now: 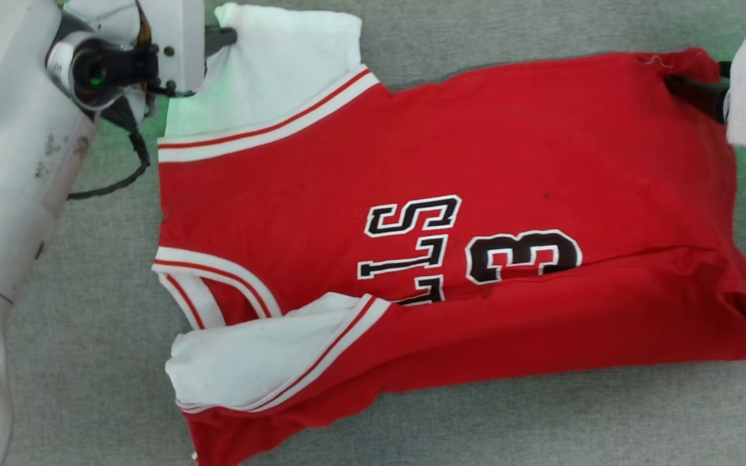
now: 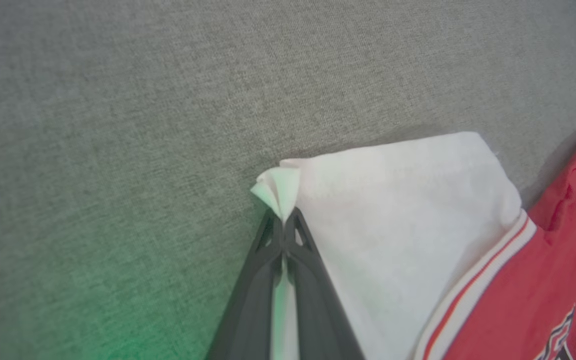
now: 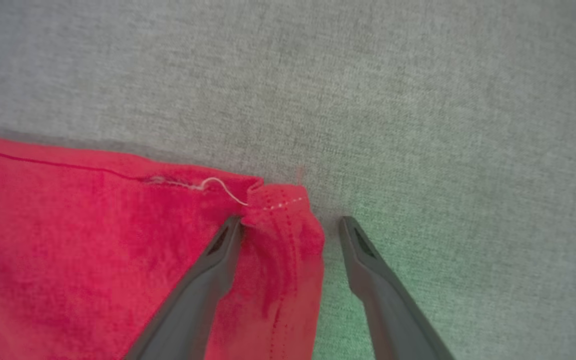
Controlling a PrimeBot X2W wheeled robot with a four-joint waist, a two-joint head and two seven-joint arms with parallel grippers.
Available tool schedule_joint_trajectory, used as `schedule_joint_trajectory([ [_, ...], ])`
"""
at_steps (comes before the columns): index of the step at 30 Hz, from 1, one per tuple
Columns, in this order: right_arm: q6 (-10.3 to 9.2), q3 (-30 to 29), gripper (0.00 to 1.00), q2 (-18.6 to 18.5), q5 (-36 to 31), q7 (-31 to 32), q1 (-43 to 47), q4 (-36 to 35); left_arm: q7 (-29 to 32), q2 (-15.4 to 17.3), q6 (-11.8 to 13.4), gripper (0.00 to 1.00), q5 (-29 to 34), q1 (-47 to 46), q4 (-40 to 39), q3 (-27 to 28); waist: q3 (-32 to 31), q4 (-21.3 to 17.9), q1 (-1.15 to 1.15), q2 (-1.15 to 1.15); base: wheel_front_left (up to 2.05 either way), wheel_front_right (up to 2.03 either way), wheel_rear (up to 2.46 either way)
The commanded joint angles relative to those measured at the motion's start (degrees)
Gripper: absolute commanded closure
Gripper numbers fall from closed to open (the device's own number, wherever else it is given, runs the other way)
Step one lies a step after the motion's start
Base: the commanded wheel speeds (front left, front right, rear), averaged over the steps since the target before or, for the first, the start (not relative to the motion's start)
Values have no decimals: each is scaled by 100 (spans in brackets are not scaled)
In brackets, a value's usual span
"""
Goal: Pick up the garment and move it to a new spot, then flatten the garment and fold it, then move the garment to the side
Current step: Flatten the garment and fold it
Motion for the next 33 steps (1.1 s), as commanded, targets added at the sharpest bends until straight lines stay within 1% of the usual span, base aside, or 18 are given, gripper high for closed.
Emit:
schedule_joint_trajectory([
  [1, -7, 90, 0, 14, 50, 81, 26, 87, 21, 37, 23, 100, 13, 144, 91, -93, 54, 59, 0, 0, 0, 0, 0],
  [3, -6, 193, 0, 13, 222, 163, -4, 186, 2, 17, 25, 100, -25, 106, 68, -140, 76, 86, 0, 0, 0, 0, 0],
  [4, -6, 230, 5, 8, 256, 122, -37, 216, -29, -4, 25, 100, -38, 92, 49, -157, 81, 101, 0, 0, 0, 0, 0],
  [5, -6, 271, 51, -5, 298, 49, -63, 229, -57, -28, 25, 100, -69, 77, 25, -172, 81, 116, 0, 0, 0, 0, 0],
  [6, -6, 307, 70, -28, 327, -51, -68, 240, -104, -50, 25, 100, -102, 74, -4, -179, 75, 133, 0, 0, 0, 0, 0],
  [7, -6, 347, 100, -45, 372, -151, -63, 248, -161, -68, 25, 100, -140, 82, -37, -184, 59, 151, 0, 0, 0, 0, 0],
  [10, -6, 433, 100, -148, 424, -602, -54, 240, -374, -59, 19, 100, -277, 168, -122, -167, -60, 212, 0, 0, 0, 0, 0],
  [14, -7, 588, 100, -301, 515, -1177, 12, 121, -864, 10, 18, 100, -542, 295, -449, -51, -346, 339, 0, 0, 0, 0, 0],
  [17, -7, 755, 100, -521, 609, -1445, 236, -76, -1198, 132, 18, 100, -709, 538, -859, -76, -645, 464, 0, 0, 0, 0, 0],
  [19, -7, 873, 100, -677, 736, -1572, 442, -268, -1389, 273, 18, 100, -819, 714, -1232, -104, -863, 540, 0, 0, 0, 0, 0],
  [23, -7, 1022, 100, -1062, 994, -1757, 933, -772, -1744, 666, 17, 100, -995, 1150, -2142, -226, -1259, 682, 0, 0, 0, 0, 0],
  [26, -7, 1067, 100, -1353, 1186, -1847, 1378, -1174, -2013, 1055, 17, 100, -1086, 1523, -2922, -352, -1486, 774, 0, 0, 0, 0, 0],
  [29, -7, 1030, 100, -1654, 1278, -1903, 1850, -1528, -2325, 1472, 17, 100, -1100, 1929, -3672, -443, -1650, 867, 0, 0, 0, 0, 0],
  [33, -7, 814, 100, -2001, 1370, -1941, 2520, -2000, -2765, 1963, 17, 100, -1104, 2526, -4507, -588, -1796, 966, 0, 0, 0, 0, 0],
])
